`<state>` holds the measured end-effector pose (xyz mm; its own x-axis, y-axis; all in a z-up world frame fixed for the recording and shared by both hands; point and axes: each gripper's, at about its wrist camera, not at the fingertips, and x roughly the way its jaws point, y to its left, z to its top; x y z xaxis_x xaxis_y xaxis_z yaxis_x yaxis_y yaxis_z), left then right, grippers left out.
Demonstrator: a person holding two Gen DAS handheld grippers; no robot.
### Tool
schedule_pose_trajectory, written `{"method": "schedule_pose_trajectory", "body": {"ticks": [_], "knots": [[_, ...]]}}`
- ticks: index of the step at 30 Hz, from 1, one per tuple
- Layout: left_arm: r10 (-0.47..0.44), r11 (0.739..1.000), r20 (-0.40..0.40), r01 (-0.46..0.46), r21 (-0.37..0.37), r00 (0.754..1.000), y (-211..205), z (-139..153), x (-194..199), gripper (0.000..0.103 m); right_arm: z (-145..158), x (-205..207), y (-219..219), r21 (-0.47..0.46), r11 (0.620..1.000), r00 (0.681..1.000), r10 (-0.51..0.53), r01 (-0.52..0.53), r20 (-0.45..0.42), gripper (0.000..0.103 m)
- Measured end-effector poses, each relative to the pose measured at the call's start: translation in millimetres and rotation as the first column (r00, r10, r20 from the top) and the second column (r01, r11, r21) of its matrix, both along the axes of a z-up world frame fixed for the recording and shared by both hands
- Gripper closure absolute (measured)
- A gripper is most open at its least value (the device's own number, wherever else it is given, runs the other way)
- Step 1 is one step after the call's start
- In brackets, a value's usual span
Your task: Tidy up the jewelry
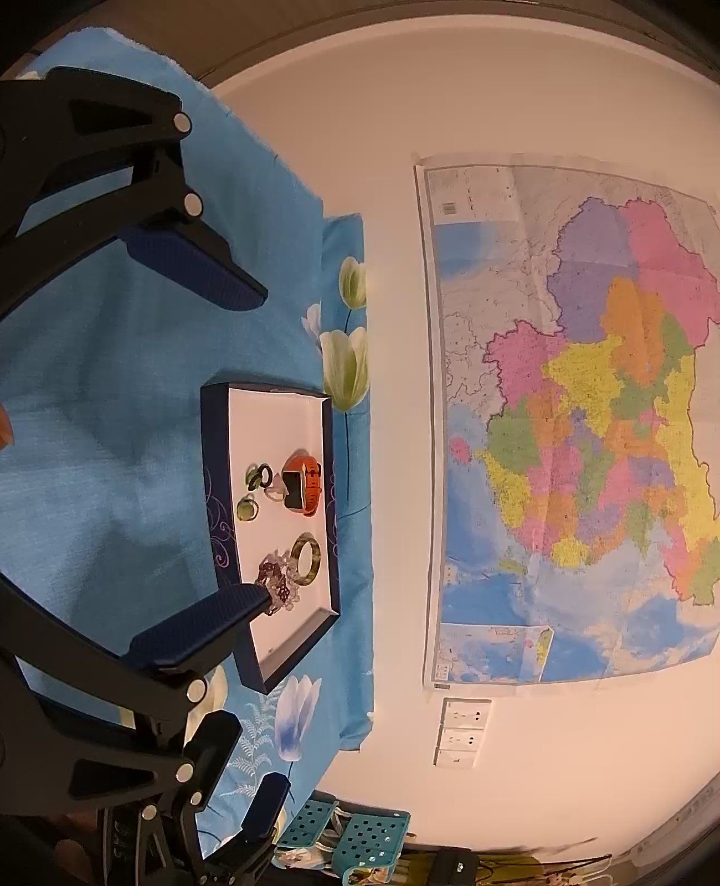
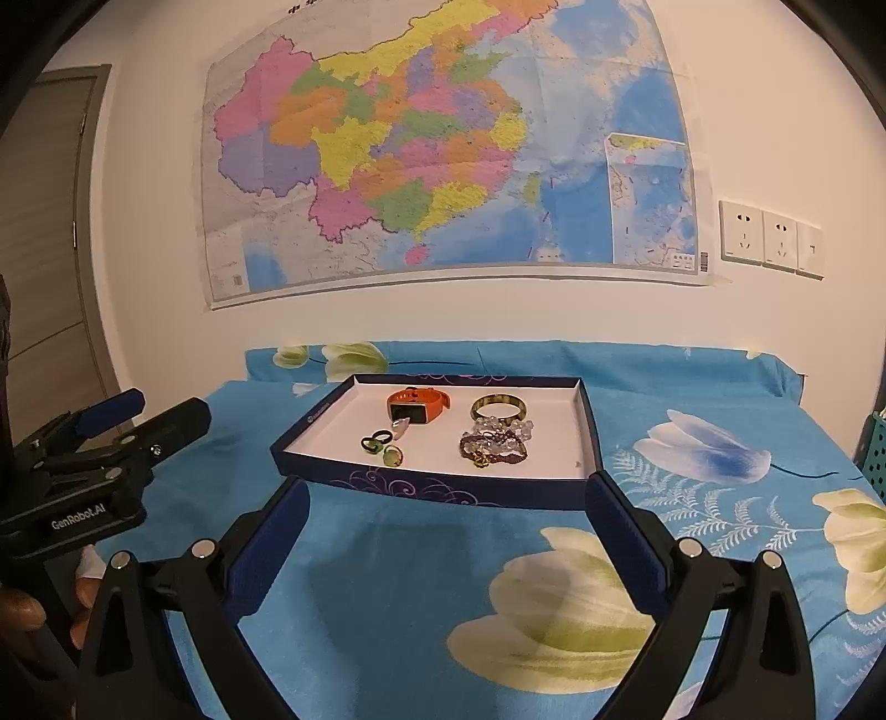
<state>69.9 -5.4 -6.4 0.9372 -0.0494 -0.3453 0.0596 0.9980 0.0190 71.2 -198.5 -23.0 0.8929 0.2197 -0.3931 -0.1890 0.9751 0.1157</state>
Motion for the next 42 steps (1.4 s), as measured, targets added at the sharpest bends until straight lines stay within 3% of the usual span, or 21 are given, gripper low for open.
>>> {"method": "schedule_pose_trajectory", "body": {"ticks": [42], "knots": [[0.008,1.0,0.049,-0.008,0.01,0.999,-3.1,9.1,-16.7,0.006,9.0,-11.4,0.0,-0.007,1.0,0.999,-0.007,0.007,0.033,0.007]]}}
